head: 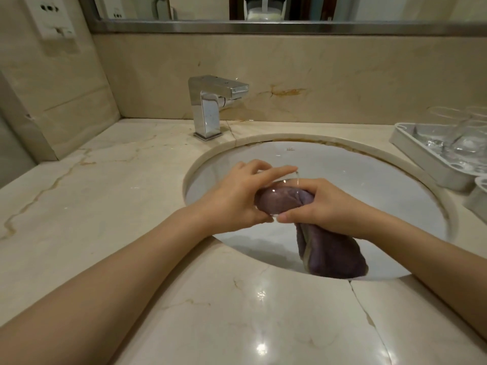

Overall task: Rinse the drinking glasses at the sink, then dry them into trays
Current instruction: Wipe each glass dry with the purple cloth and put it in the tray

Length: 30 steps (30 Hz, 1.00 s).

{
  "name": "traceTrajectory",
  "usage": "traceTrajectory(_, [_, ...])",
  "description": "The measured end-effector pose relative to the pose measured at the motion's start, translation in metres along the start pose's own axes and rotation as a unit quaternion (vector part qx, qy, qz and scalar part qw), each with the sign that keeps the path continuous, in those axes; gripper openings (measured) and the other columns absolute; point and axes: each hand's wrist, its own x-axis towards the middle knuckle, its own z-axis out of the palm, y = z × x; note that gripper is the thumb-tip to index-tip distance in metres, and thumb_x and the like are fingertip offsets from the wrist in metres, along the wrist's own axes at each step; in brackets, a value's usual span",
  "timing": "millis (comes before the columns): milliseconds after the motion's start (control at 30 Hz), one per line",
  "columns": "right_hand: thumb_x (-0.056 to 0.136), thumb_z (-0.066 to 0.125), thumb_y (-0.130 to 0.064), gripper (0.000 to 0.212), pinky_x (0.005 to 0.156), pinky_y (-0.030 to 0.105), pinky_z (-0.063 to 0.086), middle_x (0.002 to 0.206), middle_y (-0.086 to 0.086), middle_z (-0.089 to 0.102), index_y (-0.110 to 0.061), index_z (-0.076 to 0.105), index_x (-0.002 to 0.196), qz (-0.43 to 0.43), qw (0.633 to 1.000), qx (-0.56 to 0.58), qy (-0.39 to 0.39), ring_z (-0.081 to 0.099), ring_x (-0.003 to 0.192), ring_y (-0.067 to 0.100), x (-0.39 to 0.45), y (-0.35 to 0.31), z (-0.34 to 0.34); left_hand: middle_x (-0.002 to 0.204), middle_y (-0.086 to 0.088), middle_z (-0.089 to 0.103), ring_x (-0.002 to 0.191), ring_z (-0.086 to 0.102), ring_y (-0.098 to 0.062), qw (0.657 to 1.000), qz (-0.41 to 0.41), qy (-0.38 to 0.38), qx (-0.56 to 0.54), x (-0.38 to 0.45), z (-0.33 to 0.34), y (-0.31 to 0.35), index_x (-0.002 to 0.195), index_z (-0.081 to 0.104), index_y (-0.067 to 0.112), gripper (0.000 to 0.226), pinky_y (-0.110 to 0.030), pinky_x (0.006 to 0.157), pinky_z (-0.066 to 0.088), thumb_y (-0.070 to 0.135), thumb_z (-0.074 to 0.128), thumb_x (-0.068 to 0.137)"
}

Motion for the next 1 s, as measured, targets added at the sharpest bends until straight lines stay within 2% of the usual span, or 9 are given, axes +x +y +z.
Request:
traceTrajectory(100, [0.077, 0.077, -0.01, 0.045, 0.079, 0.009, 0.046, 0.098, -0.017, 0.07, -0.041, 0.061, 0.105, -0.064, 0.996, -0.023, 0.05, 0.065, 0.091, -0.001, -0.001, -0.002, 0.007, 0.127, -0.003, 0.046, 0.113, 0.05, -0.015, 0.996, -0.015, 0.004, -0.083, 0.003, -0.011, -0.003, 0.139, 0.039, 0.039, 0.089, -0.03, 0.097, 0.048, 0.016, 0.085, 0.066])
traceTrajectory(167, [0.078, 0.077, -0.013, 0.046, 0.084, 0.016, 0.046, 0.106, -0.01, 0.067, -0.041, 0.061, 0.111, -0.108, 0.985, -0.114, 0.072, 0.062, 0.096, 0.005, -0.002, 0.0, 0.01, 0.13, 0.0, 0.046, 0.117, 0.05, -0.008, 0.988, -0.052, -0.031, -0.145, 0.003, -0.018, -0.007, 0.137, 0.037, 0.043, 0.093, -0.019, 0.099, 0.044, 0.01, 0.086, 0.066])
traceTrajectory(267, [0.074, 0.07, -0.023, 0.046, 0.069, 0.027, 0.051, 0.111, -0.002, 0.062, -0.032, 0.065, 0.119, -0.198, 0.914, -0.348, 0.065, 0.061, 0.085, 0.015, -0.003, 0.009, 0.01, 0.119, 0.001, 0.058, 0.114, 0.057, -0.009, 0.968, -0.099, -0.093, -0.212, 0.0, -0.015, -0.012, 0.139, 0.037, 0.043, 0.097, -0.028, 0.102, 0.045, 0.005, 0.086, 0.064])
traceTrajectory(333, [0.072, 0.069, -0.025, 0.049, 0.061, 0.032, 0.053, 0.11, -0.002, 0.062, -0.031, 0.064, 0.12, -0.197, 0.897, -0.392, 0.044, 0.064, 0.079, 0.022, -0.004, 0.011, 0.009, 0.113, 0.002, 0.06, 0.11, 0.059, -0.009, 0.969, -0.103, -0.093, -0.203, -0.001, -0.011, -0.011, 0.14, 0.036, 0.041, 0.097, -0.028, 0.101, 0.046, 0.006, 0.086, 0.065])
traceTrajectory(433, [0.076, 0.073, -0.017, 0.051, 0.076, 0.039, 0.053, 0.117, -0.004, 0.06, -0.033, 0.063, 0.123, -0.144, 0.924, -0.353, 0.038, 0.062, 0.094, 0.023, -0.004, 0.004, 0.005, 0.108, 0.003, 0.06, 0.104, 0.058, -0.01, 0.979, -0.097, -0.063, -0.17, 0.0, -0.008, -0.007, 0.14, 0.036, 0.039, 0.093, -0.026, 0.097, 0.046, 0.011, 0.086, 0.066])
traceTrajectory(533, [0.077, 0.076, -0.01, 0.055, 0.089, 0.031, 0.046, 0.117, -0.008, 0.061, -0.039, 0.062, 0.121, -0.075, 0.961, -0.265, 0.016, 0.058, 0.102, 0.014, -0.003, -0.001, 0.002, 0.109, 0.002, 0.061, 0.103, 0.058, -0.014, 0.987, -0.098, -0.048, -0.121, 0.0, -0.004, -0.003, 0.142, 0.035, 0.038, 0.094, -0.033, 0.095, 0.047, 0.02, 0.087, 0.066])
traceTrajectory(700, [0.076, 0.079, -0.014, 0.05, 0.082, 0.014, 0.049, 0.102, -0.02, 0.066, -0.051, 0.058, 0.104, 0.044, 0.992, -0.106, -0.05, 0.063, 0.091, 0.0, -0.001, -0.005, -0.001, 0.119, 0.004, 0.061, 0.108, 0.059, -0.015, 0.995, -0.078, -0.051, 0.025, -0.001, 0.001, -0.001, 0.144, 0.027, 0.044, 0.096, -0.04, 0.089, 0.049, 0.04, 0.083, 0.066])
traceTrajectory(867, [0.073, 0.079, -0.006, 0.046, 0.079, 0.016, 0.052, 0.093, -0.012, 0.073, -0.041, 0.066, 0.099, 0.066, 0.997, 0.005, -0.026, 0.069, 0.087, 0.006, 0.0, -0.007, -0.007, 0.126, 0.007, 0.055, 0.115, 0.052, -0.015, 0.991, -0.042, -0.007, 0.124, 0.0, -0.003, 0.002, 0.147, 0.022, 0.044, 0.093, -0.037, 0.093, 0.038, 0.045, 0.077, 0.071])
traceTrajectory(1000, [0.074, 0.077, -0.002, 0.045, 0.072, 0.017, 0.052, 0.091, -0.008, 0.075, -0.035, 0.067, 0.103, 0.076, 0.995, 0.062, -0.015, 0.07, 0.083, 0.009, -0.001, -0.009, -0.01, 0.121, 0.008, 0.058, 0.109, 0.046, -0.02, 0.987, -0.017, 0.036, 0.157, 0.001, -0.005, 0.0, 0.146, 0.027, 0.041, 0.093, -0.031, 0.086, 0.029, 0.045, 0.078, 0.07])
